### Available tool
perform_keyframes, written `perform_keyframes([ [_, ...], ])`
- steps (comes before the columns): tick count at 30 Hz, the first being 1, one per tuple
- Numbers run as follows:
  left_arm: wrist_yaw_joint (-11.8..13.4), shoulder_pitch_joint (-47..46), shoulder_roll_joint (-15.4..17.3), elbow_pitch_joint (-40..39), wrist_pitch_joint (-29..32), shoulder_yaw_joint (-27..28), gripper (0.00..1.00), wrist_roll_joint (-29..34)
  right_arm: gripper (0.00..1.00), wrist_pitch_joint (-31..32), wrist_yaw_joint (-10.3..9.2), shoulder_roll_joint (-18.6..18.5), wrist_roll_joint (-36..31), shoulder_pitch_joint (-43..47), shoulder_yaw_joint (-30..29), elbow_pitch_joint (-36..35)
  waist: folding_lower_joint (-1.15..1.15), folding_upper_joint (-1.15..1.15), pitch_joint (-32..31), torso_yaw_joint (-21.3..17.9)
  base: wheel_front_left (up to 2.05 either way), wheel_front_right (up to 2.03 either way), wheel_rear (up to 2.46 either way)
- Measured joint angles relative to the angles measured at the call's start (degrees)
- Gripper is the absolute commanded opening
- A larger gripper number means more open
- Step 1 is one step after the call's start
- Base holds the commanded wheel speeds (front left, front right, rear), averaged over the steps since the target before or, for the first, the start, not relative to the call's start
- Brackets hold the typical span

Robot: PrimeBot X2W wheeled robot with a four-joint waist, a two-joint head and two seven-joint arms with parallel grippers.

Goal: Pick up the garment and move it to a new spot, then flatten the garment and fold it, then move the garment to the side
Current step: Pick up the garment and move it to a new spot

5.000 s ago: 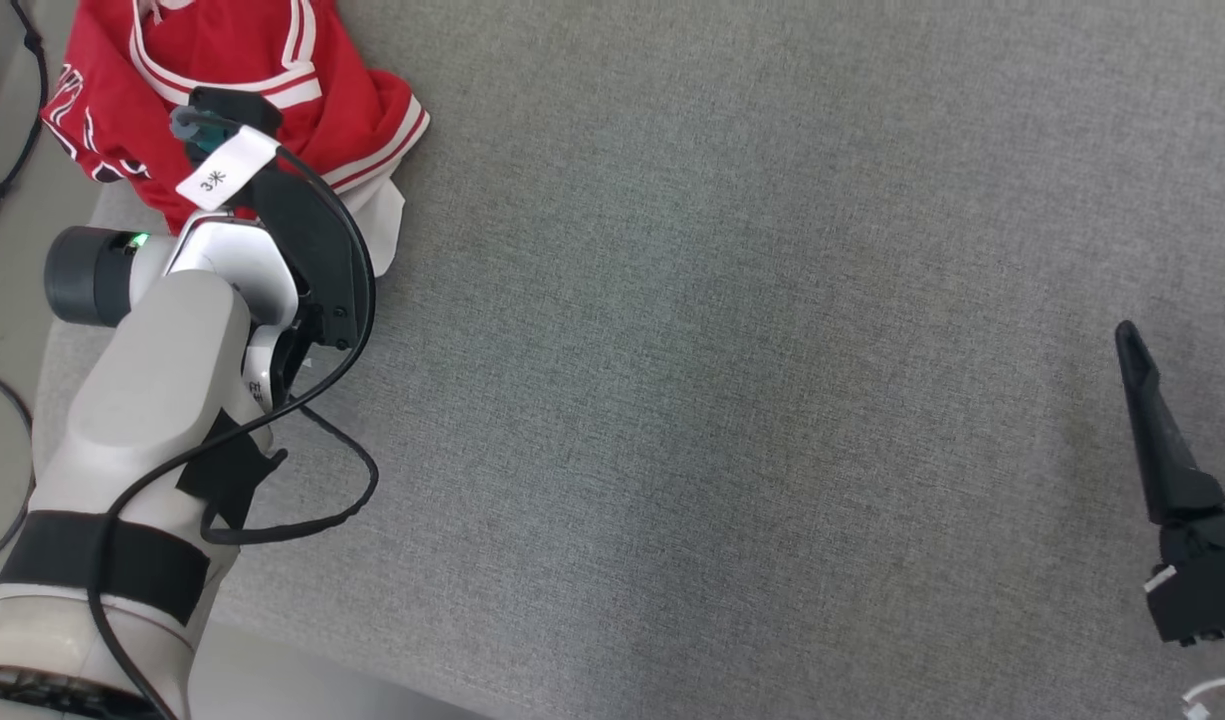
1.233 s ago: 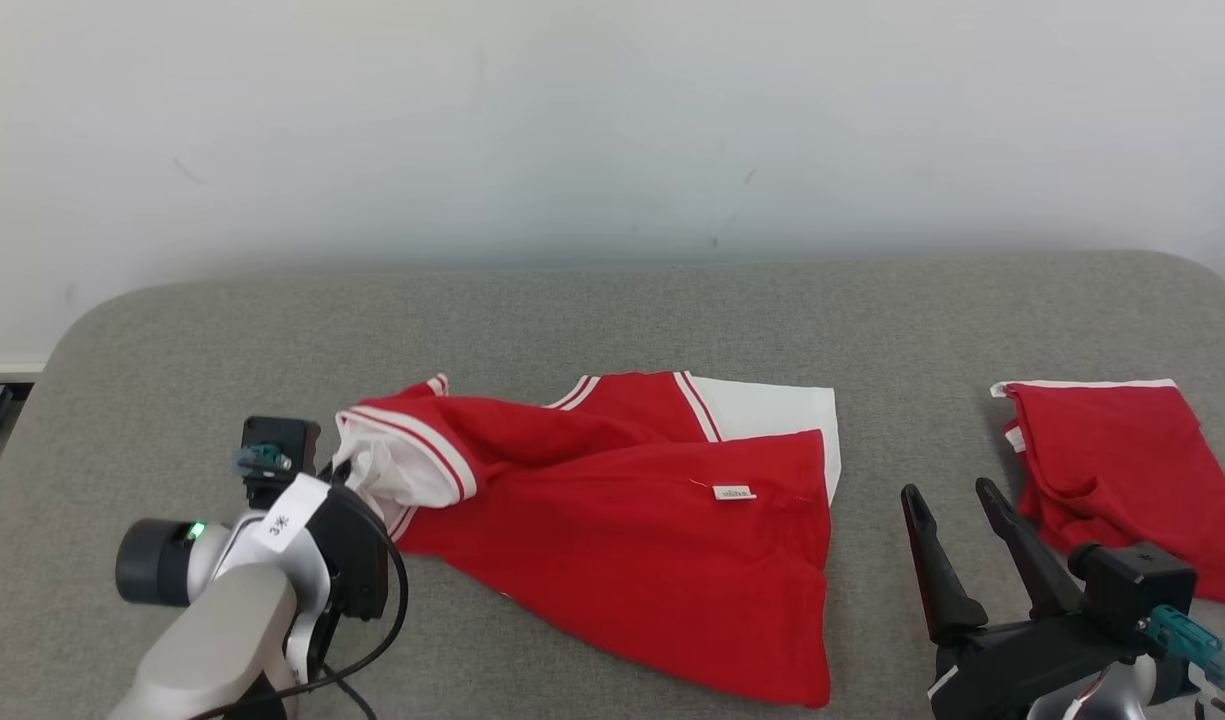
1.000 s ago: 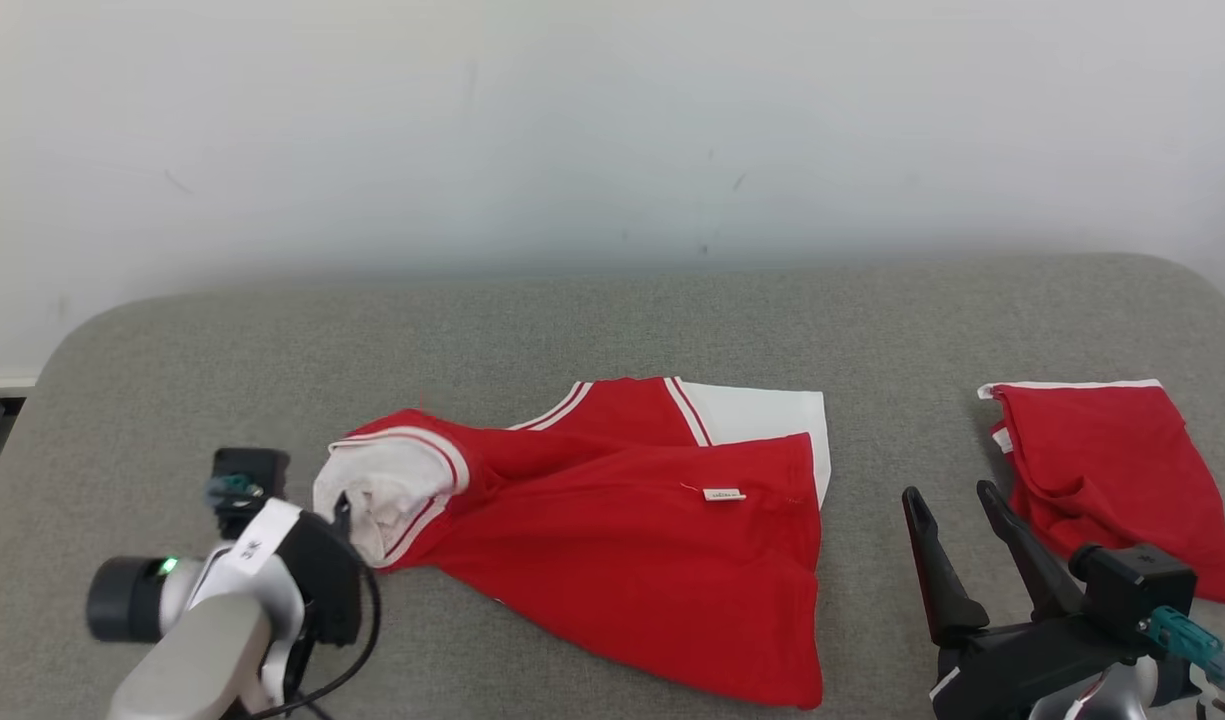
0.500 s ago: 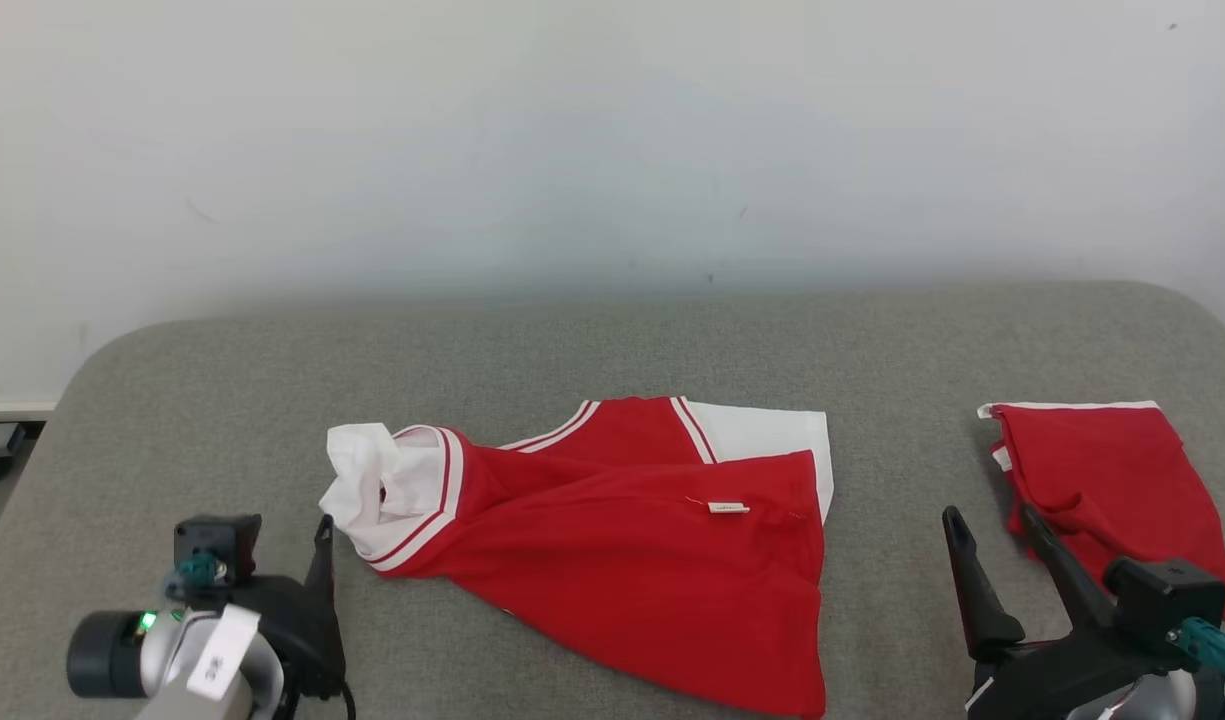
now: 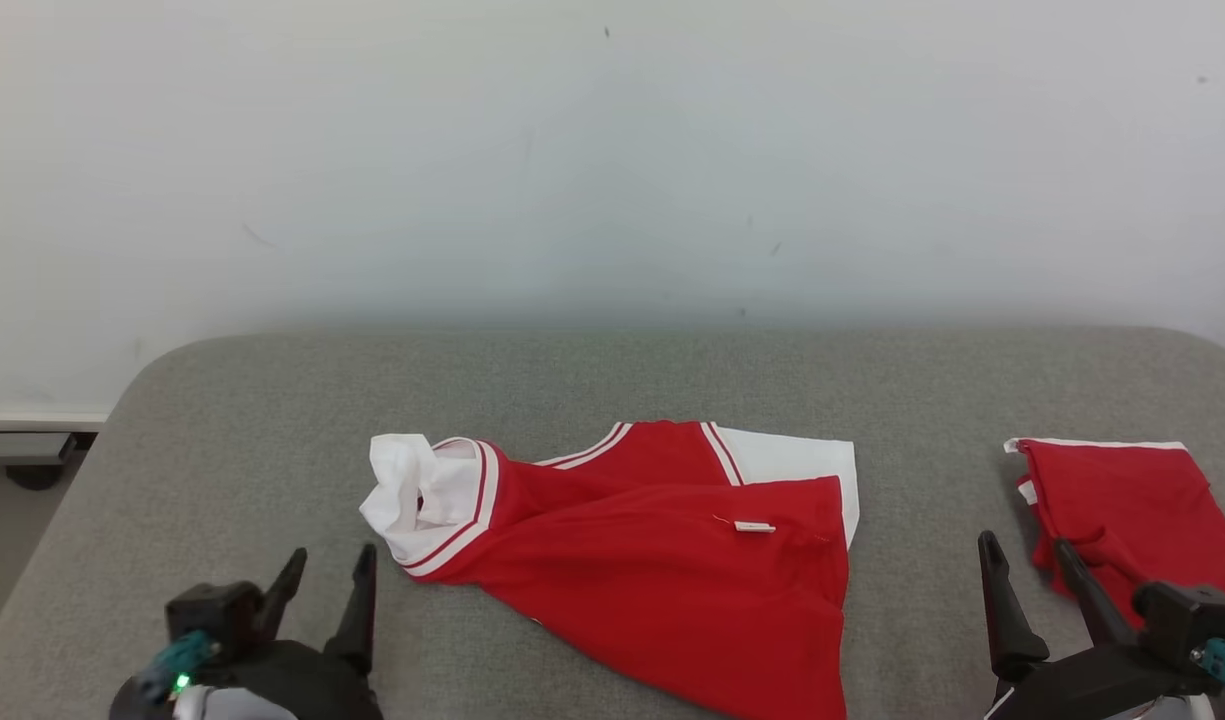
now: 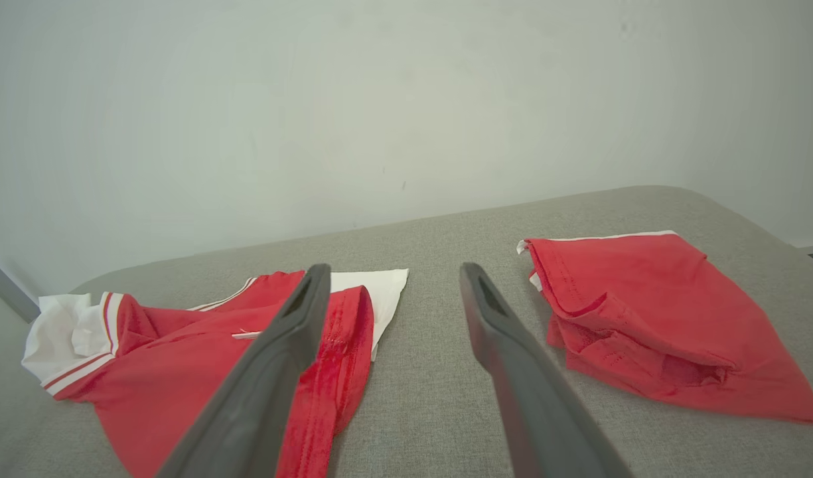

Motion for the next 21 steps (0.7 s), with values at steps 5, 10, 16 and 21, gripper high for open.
perform_keyframes([
  [5, 0.05, 7.28, -0.03, -12.38, -0.10, 10.58, 1.00, -4.58, 1.00, -0.18, -0.08, 1.44, 0.92, 0.75, -1.05, 0.05, 0.00, 0.00, -1.05, 0.90, 0.00, 0.00, 0.00],
  [10, 0.07, 13.85, -0.10, -16.96, -0.15, 13.61, 1.00, -3.53, 1.00, -0.12, -0.32, 1.65, 0.98, 1.19, -1.07, 0.25, 0.00, 0.00, -1.09, 1.15, 0.00, 0.00, 0.00],
  [16, 0.08, 18.96, 1.14, -20.64, -0.15, 12.46, 1.00, 0.03, 1.00, 0.54, -0.32, 0.99, 0.97, 1.18, -1.04, 1.87, 0.00, 0.00, -0.60, 0.94, 0.00, 0.00, 0.00],
  [21, 0.08, 20.62, 1.82, -21.90, -0.15, 13.40, 1.00, 2.21, 1.00, 0.58, -0.31, 0.18, 0.97, 1.28, -1.30, 3.28, 0.00, 0.00, -0.24, 0.69, 0.00, 0.00, 0.00],
])
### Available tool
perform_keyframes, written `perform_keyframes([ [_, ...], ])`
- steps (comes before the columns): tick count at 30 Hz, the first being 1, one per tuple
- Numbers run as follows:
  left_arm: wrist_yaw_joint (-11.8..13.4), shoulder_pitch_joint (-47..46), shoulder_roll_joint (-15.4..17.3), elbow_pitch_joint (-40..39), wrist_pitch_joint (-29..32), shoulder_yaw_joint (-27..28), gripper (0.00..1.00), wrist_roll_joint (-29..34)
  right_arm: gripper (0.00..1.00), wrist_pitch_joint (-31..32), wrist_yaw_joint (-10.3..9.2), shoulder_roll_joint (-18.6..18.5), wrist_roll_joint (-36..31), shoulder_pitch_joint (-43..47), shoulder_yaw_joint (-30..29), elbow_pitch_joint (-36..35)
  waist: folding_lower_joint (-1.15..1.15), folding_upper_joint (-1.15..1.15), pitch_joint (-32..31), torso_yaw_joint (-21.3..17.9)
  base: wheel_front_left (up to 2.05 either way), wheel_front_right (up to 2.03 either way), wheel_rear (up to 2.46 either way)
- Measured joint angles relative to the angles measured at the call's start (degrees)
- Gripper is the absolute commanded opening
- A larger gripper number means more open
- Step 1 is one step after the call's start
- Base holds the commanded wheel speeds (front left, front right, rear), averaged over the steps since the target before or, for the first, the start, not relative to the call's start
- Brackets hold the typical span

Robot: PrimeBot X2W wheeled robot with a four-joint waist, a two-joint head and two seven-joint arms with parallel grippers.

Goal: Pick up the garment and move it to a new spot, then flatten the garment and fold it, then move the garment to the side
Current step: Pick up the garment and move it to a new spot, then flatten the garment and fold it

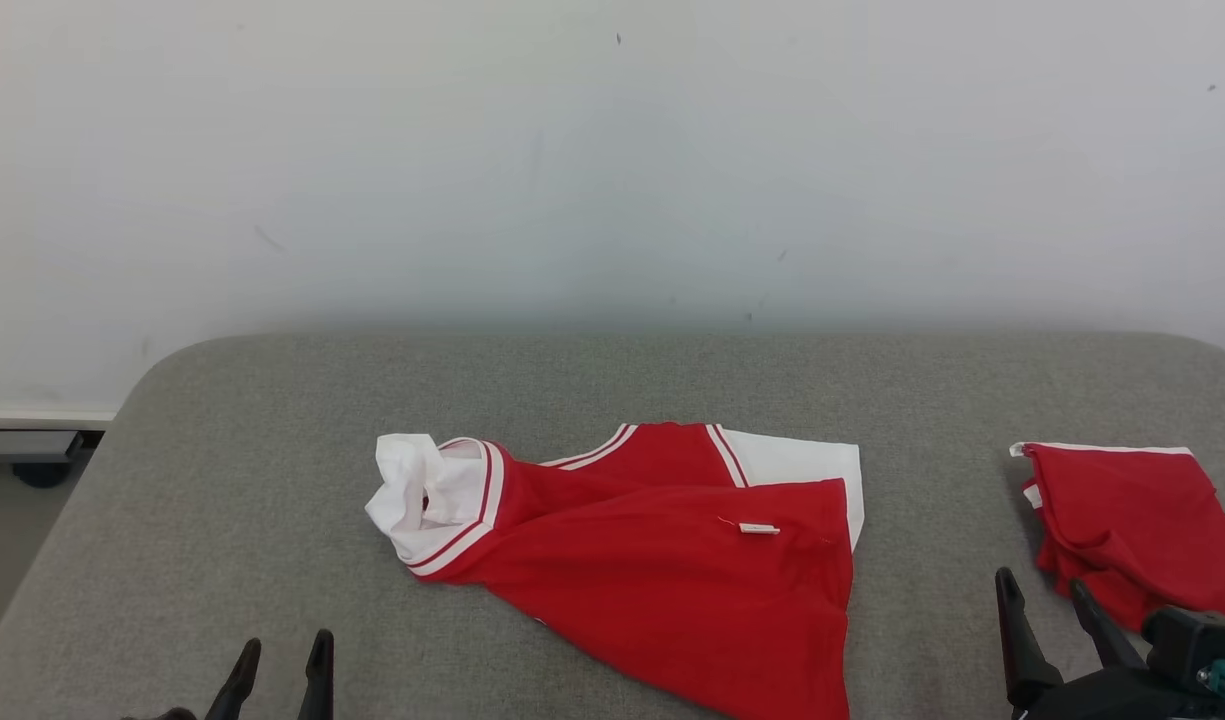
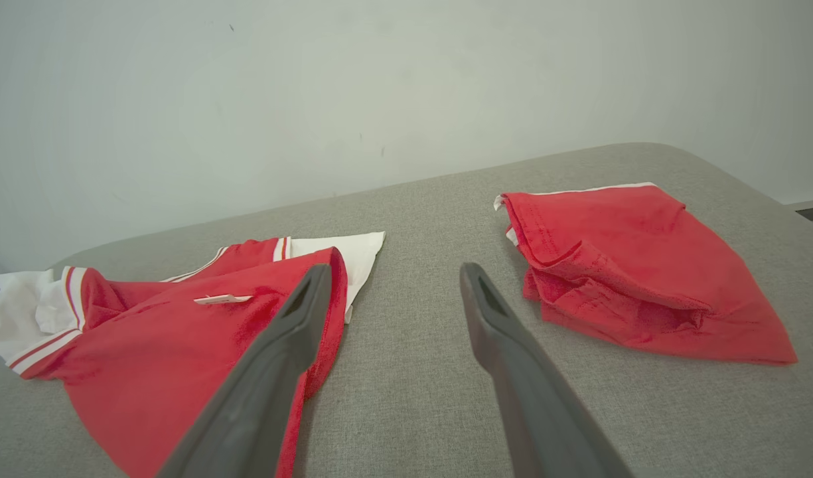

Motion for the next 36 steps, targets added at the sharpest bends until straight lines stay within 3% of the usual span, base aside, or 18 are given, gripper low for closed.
perform_keyframes([
  [28, 0.00, 2.78, -2.04, -7.79, 6.97, 5.49, 1.00, 8.29, 1.00, 0.20, 0.35, 0.01, -0.03, 0.52, 1.30, 1.18, 0.01, 0.00, 2.21, -0.53, 0.00, 0.00, 0.00],
  [36, -0.01, -3.26, -1.15, -7.77, 14.86, 3.19, 1.00, 8.28, 1.00, 7.33, 0.68, -0.76, -0.10, -3.42, 4.07, 2.56, 0.01, 0.00, 4.58, -0.29, 0.00, 0.00, 0.00],
])
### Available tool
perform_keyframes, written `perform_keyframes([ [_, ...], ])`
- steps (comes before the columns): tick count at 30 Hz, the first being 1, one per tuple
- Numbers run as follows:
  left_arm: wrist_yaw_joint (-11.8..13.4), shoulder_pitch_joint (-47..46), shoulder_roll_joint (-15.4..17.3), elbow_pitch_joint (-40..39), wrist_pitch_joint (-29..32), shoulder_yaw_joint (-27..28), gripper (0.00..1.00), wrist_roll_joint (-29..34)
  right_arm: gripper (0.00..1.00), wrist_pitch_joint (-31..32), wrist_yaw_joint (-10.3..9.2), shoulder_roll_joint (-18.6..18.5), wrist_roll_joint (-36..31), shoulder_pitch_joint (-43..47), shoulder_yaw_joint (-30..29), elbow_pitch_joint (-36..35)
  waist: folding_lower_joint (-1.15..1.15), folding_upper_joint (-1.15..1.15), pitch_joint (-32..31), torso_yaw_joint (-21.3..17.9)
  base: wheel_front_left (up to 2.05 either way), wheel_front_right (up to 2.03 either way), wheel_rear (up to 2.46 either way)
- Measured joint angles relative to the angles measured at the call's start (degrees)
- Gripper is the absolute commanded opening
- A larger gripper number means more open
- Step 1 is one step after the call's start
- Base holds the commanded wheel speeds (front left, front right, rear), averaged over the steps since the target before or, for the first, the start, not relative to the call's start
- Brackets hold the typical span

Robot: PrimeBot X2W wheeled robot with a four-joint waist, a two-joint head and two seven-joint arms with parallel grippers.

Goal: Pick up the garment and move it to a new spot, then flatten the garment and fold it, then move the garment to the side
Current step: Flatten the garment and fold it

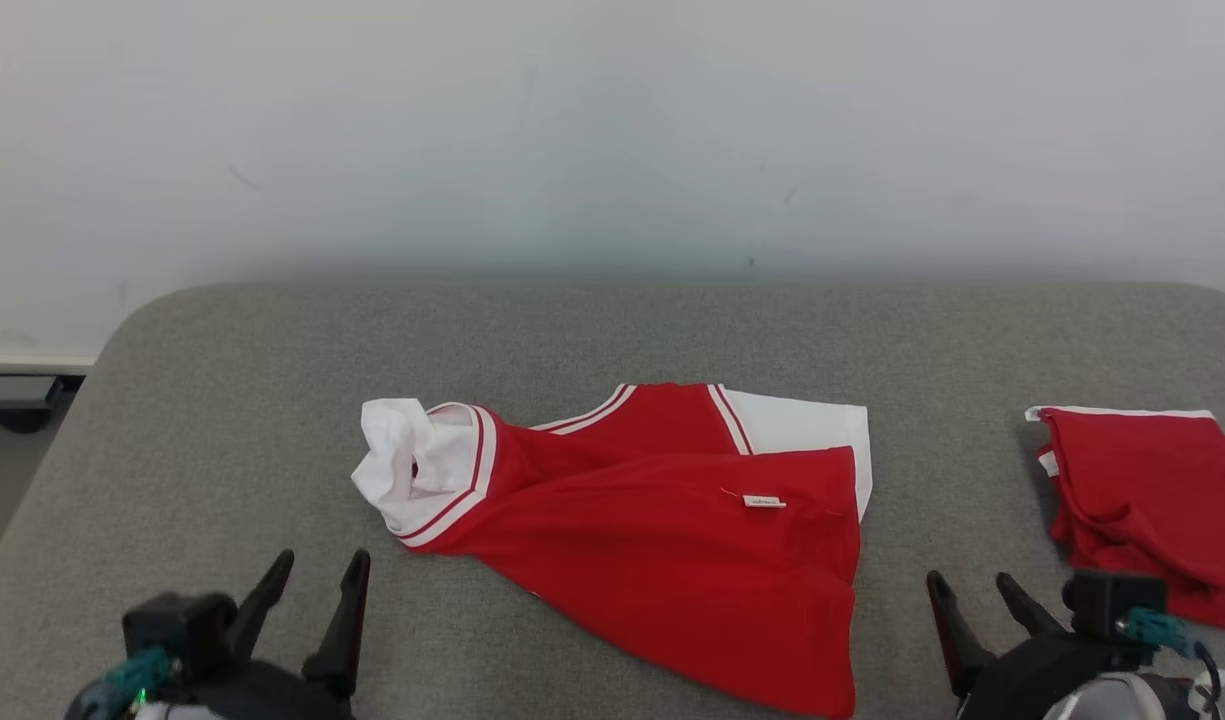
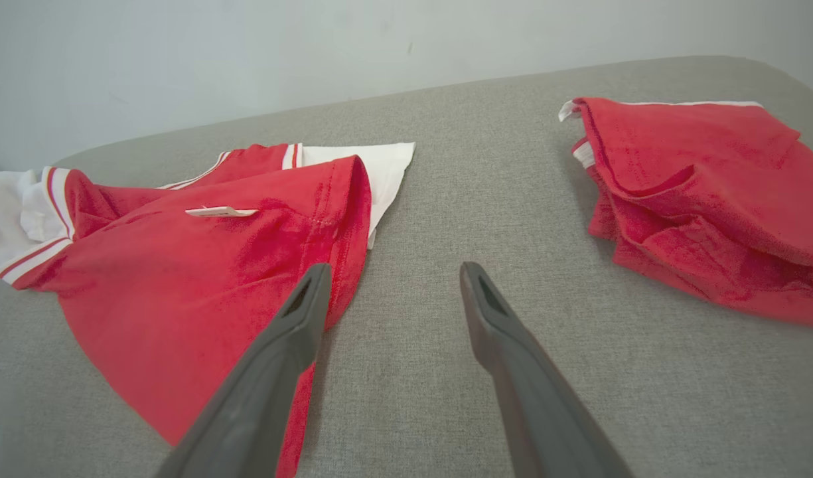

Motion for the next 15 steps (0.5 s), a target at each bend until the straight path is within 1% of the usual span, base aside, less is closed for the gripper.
perform_keyframes([
  [6, -0.68, -11.31, 0.43, 4.77, 10.38, -1.63, 1.00, -0.11, 1.00, 9.02, 0.16, -0.30, -0.01, -7.27, 3.70, 1.99, 0.00, 0.00, 2.89, 0.24, 0.00, 0.00, 0.00],
  [7, -1.14, -13.21, 0.31, 5.71, 12.07, -1.74, 1.00, -0.24, 1.00, 10.56, 0.19, -0.37, -0.01, -9.04, 4.11, 2.44, 0.00, 0.00, 3.49, 0.27, 0.00, 0.00, 0.00],
  [9, -1.16, -17.61, -0.38, 7.77, 15.68, -2.08, 1.00, -0.96, 1.00, 13.85, 0.51, -0.56, -0.02, -12.59, 5.05, 3.52, 0.00, 0.00, 4.80, 0.34, 0.00, 0.00, 0.00],
  [10, -1.16, -17.61, -0.38, 7.77, 15.68, -2.08, 1.00, -0.96, 1.00, 13.85, 0.51, -0.56, -0.02, -12.59, 5.05, 3.52, 0.00, 0.00, 4.80, 0.34, 0.00, 0.00, 0.00],
  [14, -1.07, -26.99, -2.91, 12.21, 21.39, -2.75, 1.00, -1.59, 1.00, 19.54, 0.93, -0.78, 0.03, -17.75, 6.26, 5.88, 0.01, 0.00, 7.67, 0.50, 0.00, 0.00, 0.00],
  [15, -1.03, -31.28, -3.68, 14.57, 24.13, -3.49, 1.00, -0.98, 1.00, 22.10, 1.16, -0.75, 0.22, -20.43, 6.81, 7.31, 0.01, 0.00, 9.22, 0.62, 0.00, 0.00, 0.00],
])
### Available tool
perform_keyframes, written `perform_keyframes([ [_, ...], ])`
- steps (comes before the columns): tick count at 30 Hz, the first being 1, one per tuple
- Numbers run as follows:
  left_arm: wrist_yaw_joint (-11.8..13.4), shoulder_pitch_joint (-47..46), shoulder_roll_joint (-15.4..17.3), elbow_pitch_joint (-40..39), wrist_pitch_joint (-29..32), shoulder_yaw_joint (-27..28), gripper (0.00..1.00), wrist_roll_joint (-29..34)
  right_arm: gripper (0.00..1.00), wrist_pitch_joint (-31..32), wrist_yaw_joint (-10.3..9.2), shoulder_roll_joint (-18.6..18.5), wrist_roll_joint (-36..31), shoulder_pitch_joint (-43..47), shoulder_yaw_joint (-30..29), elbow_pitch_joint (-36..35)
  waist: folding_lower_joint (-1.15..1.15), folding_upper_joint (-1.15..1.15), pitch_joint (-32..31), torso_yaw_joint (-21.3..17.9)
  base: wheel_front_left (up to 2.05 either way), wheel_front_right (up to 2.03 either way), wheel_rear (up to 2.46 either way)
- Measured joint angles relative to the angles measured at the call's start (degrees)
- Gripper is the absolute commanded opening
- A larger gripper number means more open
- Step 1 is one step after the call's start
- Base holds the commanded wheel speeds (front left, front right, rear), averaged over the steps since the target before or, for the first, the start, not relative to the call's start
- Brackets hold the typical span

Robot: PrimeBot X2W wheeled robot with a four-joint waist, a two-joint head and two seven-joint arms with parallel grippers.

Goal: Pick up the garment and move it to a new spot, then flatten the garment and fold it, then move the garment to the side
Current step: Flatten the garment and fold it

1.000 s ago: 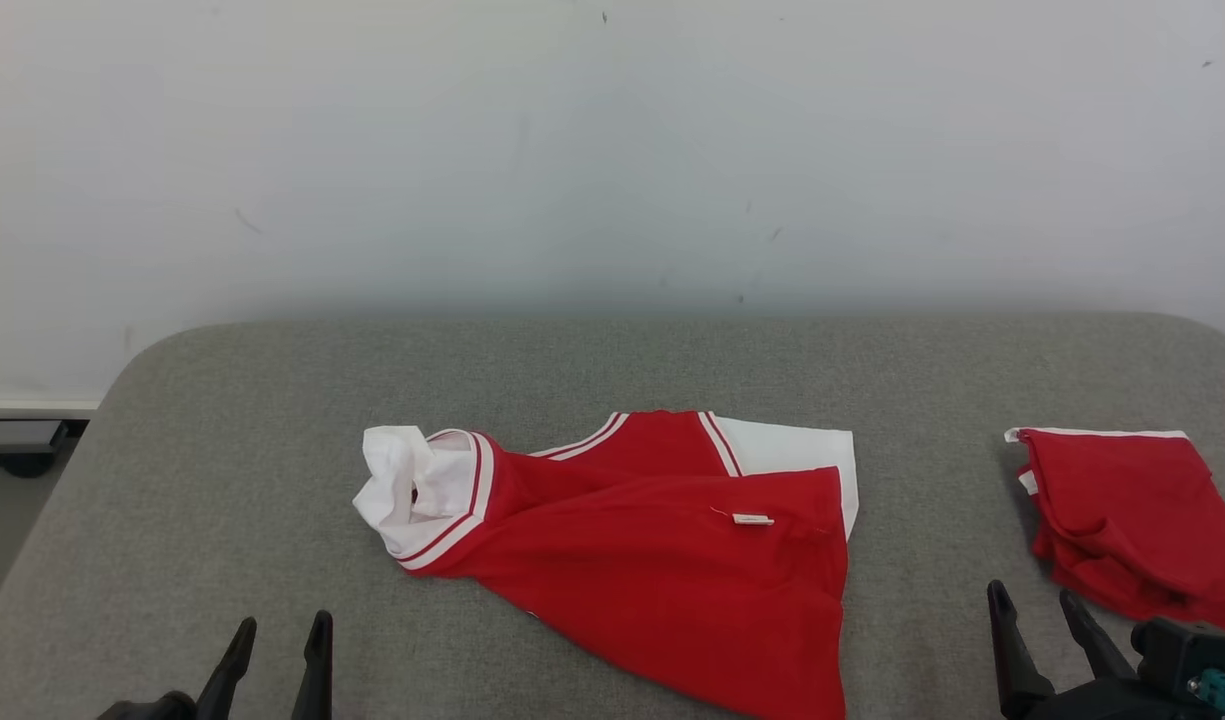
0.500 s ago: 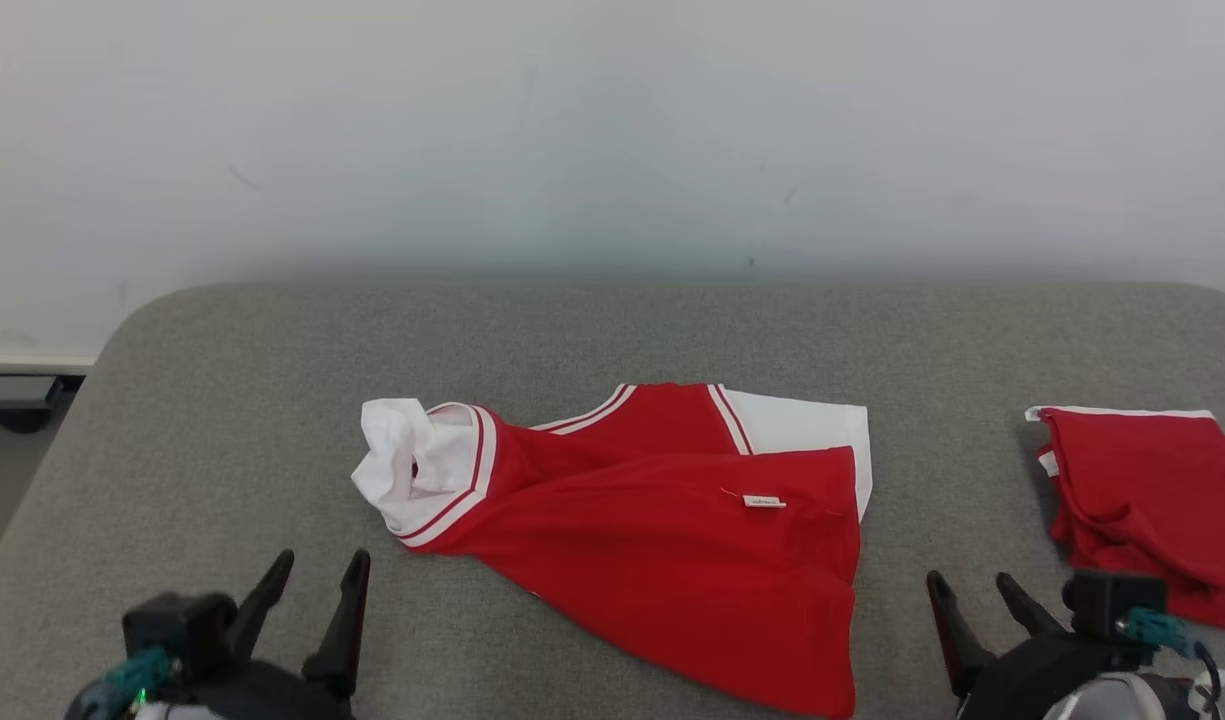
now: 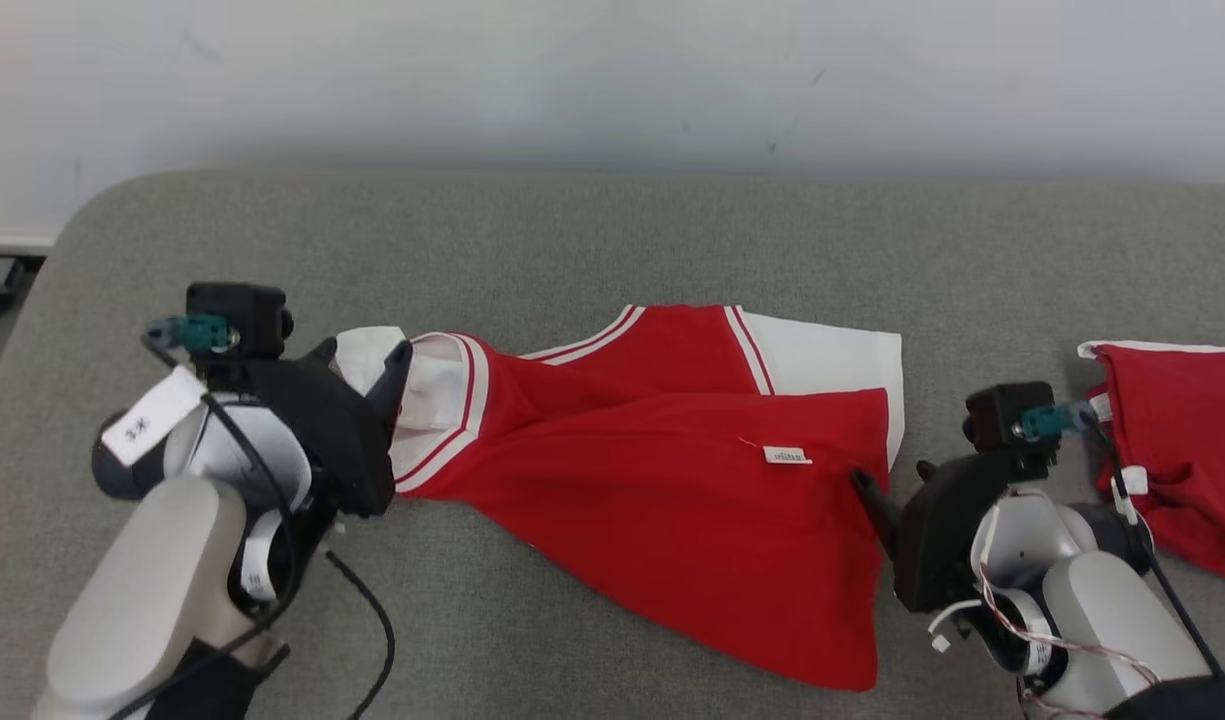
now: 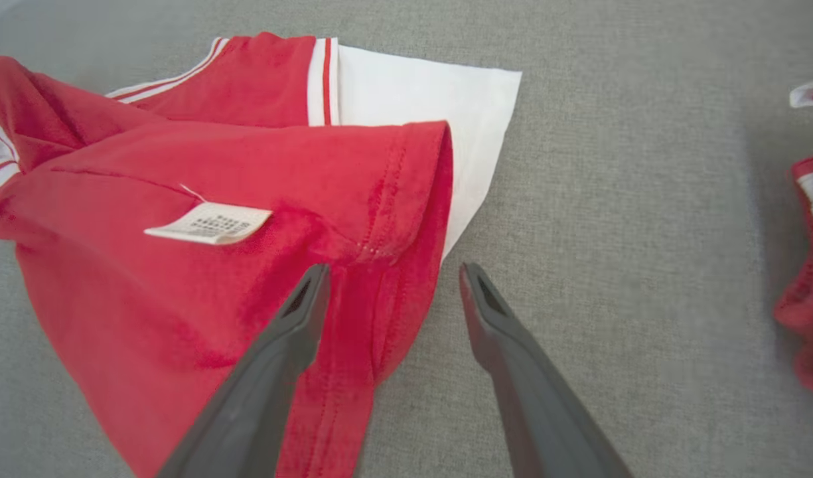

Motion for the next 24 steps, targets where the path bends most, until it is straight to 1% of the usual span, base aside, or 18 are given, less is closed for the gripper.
perform_keyframes([
  [2, 0.02, -4.26, -0.64, 3.41, 2.63, -0.04, 1.00, 0.99, 1.00, 3.22, 0.10, 0.38, 0.35, -3.88, 0.88, 2.19, 0.00, 0.00, 2.34, 0.18, 0.00, 0.00, 0.00],
  [4, 0.04, -6.38, -0.85, 5.89, 4.31, -0.10, 1.00, 1.43, 1.00, 4.97, 0.53, 0.75, 0.44, -5.98, 1.56, 3.90, 0.00, 0.00, 3.89, 0.28, 0.00, 0.00, 0.00],
  [6, 0.44, -8.21, -0.96, 8.15, 5.63, -0.20, 1.00, 1.76, 1.00, 6.34, 0.52, 1.18, 0.48, -7.35, 1.93, 5.50, 0.00, 0.00, 5.33, 0.36, 0.00, 0.00, 0.00],
  [10, 0.44, -10.74, -1.16, 11.67, 7.26, -0.53, 1.00, 2.16, 1.00, 7.38, 0.51, 1.31, 0.49, -9.30, 1.97, 7.13, 0.00, 0.01, 7.80, 0.55, 0.00, 0.00, 0.00],
  [11, 0.44, -11.15, -1.29, 12.32, 7.69, -0.62, 1.00, 2.29, 0.88, 7.61, 0.51, 1.36, 0.55, -9.78, 1.93, 7.13, 0.00, 0.00, 8.35, 0.62, 0.00, 0.00, 0.00],
  [13, 0.44, -12.01, -1.58, 13.33, 8.01, -0.66, 1.00, 2.31, 0.59, 7.87, 0.51, 1.43, 0.74, -10.72, 1.94, 7.17, -0.01, 0.00, 9.33, 0.76, 0.00, 0.00, 0.00],
  [14, 0.43, -12.44, -1.79, 14.04, 8.03, -0.70, 1.00, 2.31, 0.49, 7.89, 0.51, 1.49, 0.90, -11.00, 1.98, 7.30, -0.01, 0.00, 9.77, 0.85, 0.00, 0.00, 0.00],
  [16, 0.38, -13.30, -2.26, 15.56, 8.16, -0.73, 1.00, 2.31, 0.45, 7.90, 0.91, 1.55, 0.91, -11.84, 2.16, 7.66, -0.01, 0.01, 10.45, 1.03, 0.00, 0.00, 0.00],
  [18, 0.37, -13.94, -2.29, 16.89, 8.16, -0.69, 1.00, 2.31, 0.47, 8.18, 1.01, 1.53, 0.91, -12.00, 2.22, 7.78, -0.01, 0.00, 10.78, 1.20, 0.00, 0.00, 0.00],
  [19, 0.38, -14.29, -2.15, 17.59, 8.11, -0.53, 1.00, 2.31, 0.63, 8.31, 1.02, 1.53, 0.91, -12.08, 2.34, 7.91, -0.01, 0.00, 10.81, 1.23, 0.00, 0.00, 0.00],
  [20, 0.38, -14.44, -1.94, 18.19, 8.01, -0.40, 1.00, 2.32, 0.73, 8.31, 1.09, 1.55, 0.91, -12.24, 2.52, 8.15, -0.01, 0.00, 10.75, 1.21, 0.00, 0.00, 0.00],
  [21, 0.37, -14.50, -1.78, 18.68, 7.89, -0.34, 1.00, 2.33, 0.80, 8.32, 1.37, 1.54, 0.91, -12.48, 2.67, 8.37, -0.01, 0.00, 10.65, 1.13, 0.00, 0.00, 0.00],
  [22, 0.36, -14.62, -1.72, 19.33, 7.66, -0.36, 1.00, 2.34, 0.91, 8.32, 1.56, 1.56, 0.91, -12.68, 2.80, 8.68, -0.01, 0.00, 10.49, 1.03, 0.00, 0.00, 0.00],
  [23, 0.08, -14.82, -1.72, 19.84, 7.58, -0.36, 1.00, 2.35, 0.95, 8.31, 1.59, 1.62, 0.91, -12.71, 2.93, 8.80, -0.01, 0.00, 10.32, 0.95, 0.00, 0.00, 0.00],
  [24, -0.11, -15.15, -1.74, 20.13, 7.40, -0.37, 1.00, 2.40, 0.95, 8.31, 1.60, 1.66, 0.91, -12.69, 3.05, 8.78, -0.01, 0.01, 10.12, 0.86, 0.00, 0.00, 0.00],
])
